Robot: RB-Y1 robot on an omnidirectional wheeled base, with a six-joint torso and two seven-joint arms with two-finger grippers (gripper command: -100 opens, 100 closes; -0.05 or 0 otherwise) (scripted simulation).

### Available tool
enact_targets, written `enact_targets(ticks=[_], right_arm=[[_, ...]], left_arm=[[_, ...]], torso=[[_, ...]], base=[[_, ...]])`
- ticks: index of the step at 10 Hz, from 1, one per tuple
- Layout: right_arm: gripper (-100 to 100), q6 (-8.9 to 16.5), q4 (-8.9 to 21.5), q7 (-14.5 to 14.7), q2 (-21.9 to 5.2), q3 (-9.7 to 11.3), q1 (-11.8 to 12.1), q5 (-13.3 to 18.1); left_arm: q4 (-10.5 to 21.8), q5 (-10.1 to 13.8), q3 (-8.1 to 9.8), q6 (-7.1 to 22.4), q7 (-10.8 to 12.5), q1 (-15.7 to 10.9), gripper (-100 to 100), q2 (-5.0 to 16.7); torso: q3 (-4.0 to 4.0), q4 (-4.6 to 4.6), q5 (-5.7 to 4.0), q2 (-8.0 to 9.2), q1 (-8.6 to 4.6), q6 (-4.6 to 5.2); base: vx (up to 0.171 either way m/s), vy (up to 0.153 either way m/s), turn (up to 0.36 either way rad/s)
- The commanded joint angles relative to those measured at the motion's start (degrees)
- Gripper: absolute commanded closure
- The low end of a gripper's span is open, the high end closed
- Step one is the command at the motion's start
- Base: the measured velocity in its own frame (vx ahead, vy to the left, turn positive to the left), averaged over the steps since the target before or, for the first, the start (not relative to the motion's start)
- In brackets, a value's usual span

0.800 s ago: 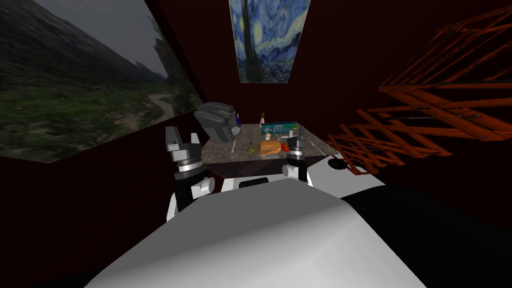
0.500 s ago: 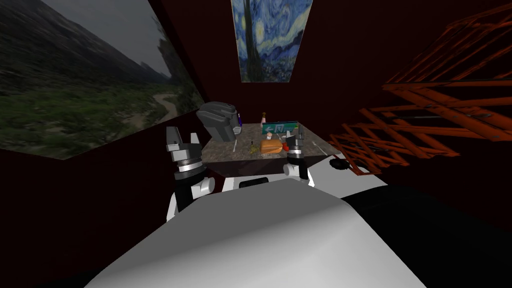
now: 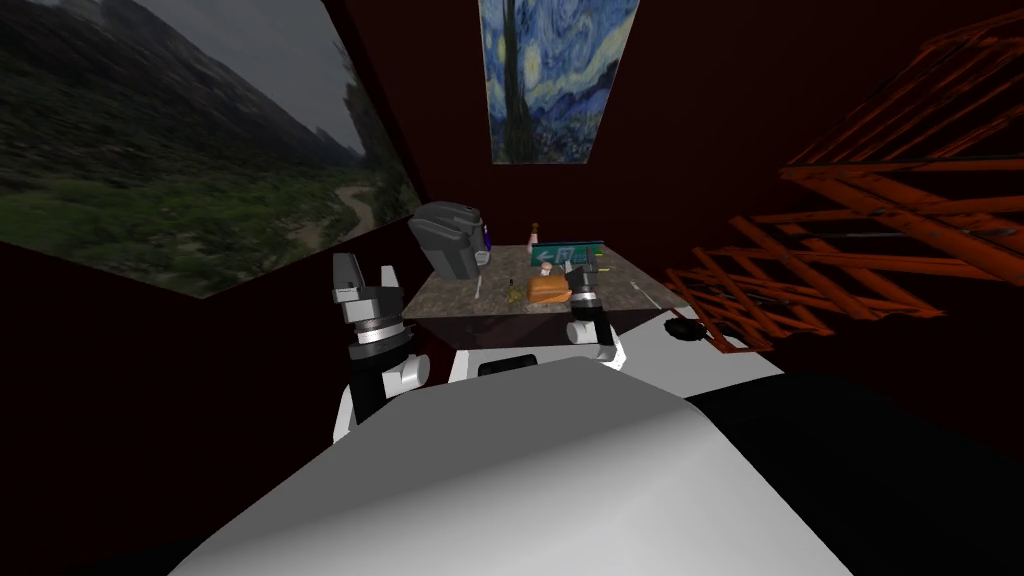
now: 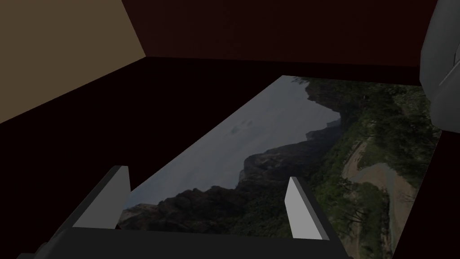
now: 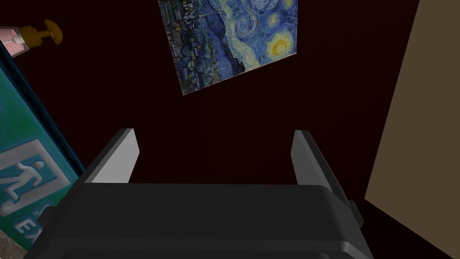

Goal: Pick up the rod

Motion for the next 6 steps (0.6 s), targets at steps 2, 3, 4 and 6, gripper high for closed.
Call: enact_targets(ticks=[2, 3, 4, 6], right_arm=[[-100, 4.35, 1.79, -3.32, -1.59, -0.85, -2.92, -0.7], [-100, 5.07, 1.79, -3.32, -1.59, -0.85, -2.92, -0.7], [-100, 7.13, 3.18, -5.47, -2.38, -1.33, -4.89, -1.1], [-100, 10.17, 4.69, -7.78, -3.11, -1.87, -6.97, -1.52]], left_arm=[[0.0, 0.0, 0.0, 0.0, 0.0, 0.0, 0, 0.0], [0.0, 0.0, 0.0, 0.0, 0.0, 0.0, 0, 0.0], [0.0, 0.0, 0.0, 0.0, 0.0, 0.01, 0, 0.0], [0.0, 0.0, 0.0, 0.0, 0.0, 0.01, 0, 0.0]], torso=[[-0.01, 0.0, 0.01, -0.03, 0.0, 0.02], [-0.04, -0.01, 0.01, -0.07, 0.04, 0.0], [-0.06, -0.02, 0.0, -0.11, -0.06, 0.02], [-0.07, -0.02, -0.01, -0.13, -0.1, 0.02]], base=[[-0.05, 0.096, 0.046], [-0.031, 0.07, 0.023], [-0.035, 0.081, 0.053], [-0.042, 0.075, 0.065]])
